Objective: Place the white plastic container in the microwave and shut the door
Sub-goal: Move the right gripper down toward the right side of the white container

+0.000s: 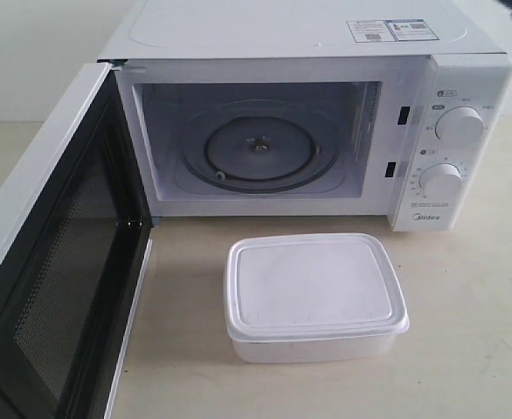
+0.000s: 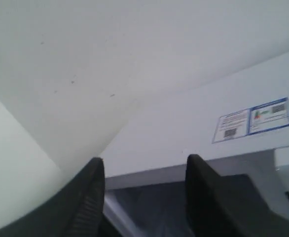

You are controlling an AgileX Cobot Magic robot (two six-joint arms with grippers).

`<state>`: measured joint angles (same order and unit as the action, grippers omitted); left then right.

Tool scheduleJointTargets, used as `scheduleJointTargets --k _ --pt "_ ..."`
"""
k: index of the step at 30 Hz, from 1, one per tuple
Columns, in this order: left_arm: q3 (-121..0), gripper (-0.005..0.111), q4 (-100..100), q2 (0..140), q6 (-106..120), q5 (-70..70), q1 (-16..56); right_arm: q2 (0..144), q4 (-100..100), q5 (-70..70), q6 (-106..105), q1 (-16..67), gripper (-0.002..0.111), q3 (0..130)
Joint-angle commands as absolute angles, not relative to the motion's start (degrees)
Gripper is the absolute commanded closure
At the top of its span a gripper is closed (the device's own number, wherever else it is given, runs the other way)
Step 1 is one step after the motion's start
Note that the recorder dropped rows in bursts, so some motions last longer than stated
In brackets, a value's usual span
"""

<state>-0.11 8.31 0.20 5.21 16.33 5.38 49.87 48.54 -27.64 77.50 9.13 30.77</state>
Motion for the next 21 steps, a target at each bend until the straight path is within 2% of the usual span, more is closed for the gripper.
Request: scheduleJointTargets --k 1,10,21 --pt "0.0 0.102 8.18 0.0 4.72 16.27 5.24 55.85 59.37 -38.77 83.78 9.22 0.063 31.2" --pt "0.0 0.102 8.18 0.0 4.72 16.27 5.24 61.23 45.03 -53.76 81.85 9.22 0.063 20.98" --pt "0.0 0.102 8.18 0.0 4.72 16.27 5.24 61.23 47.5 -54.38 80.49 9.22 0.063 13.85"
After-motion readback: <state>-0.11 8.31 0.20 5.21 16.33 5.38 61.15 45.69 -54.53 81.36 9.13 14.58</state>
